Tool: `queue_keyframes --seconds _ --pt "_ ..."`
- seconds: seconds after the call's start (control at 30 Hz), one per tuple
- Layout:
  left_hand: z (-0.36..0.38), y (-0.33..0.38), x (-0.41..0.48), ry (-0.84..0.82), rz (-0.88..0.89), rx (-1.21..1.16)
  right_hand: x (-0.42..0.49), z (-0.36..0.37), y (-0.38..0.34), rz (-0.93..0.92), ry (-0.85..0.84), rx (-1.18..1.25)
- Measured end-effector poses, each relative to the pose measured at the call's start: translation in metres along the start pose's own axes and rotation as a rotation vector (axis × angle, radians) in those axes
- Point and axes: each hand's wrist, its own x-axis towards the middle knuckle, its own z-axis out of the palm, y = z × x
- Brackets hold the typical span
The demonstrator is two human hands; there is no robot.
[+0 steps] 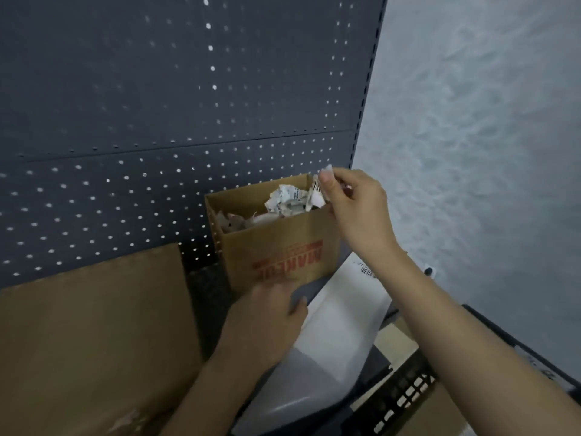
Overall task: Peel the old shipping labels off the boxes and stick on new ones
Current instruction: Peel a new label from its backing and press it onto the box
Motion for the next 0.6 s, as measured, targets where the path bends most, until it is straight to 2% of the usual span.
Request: queue_keyframes --seconds 0.17,0.33,0.47,0.6 --pt "0.05 0.022 0.02 -0.148 -0.107 0.027 0.031 -0.004 0.041 -0.04 -0.14 -0.144" --pt "0.079 0.026 0.039 -0.244 -0.179 0.133 0.039 0.0 0.063 -0.038 -0.125 -0.2" --pt "0.086 0.025 0.054 -0.253 -0.191 0.247 0.042 0.004 0.07 -0.052 -0.12 -0.183" --pt "0.087 0.022 0.064 -0.267 -0.211 0.199 0.045 0.009 0.073 -0.065 -0.191 -0.234"
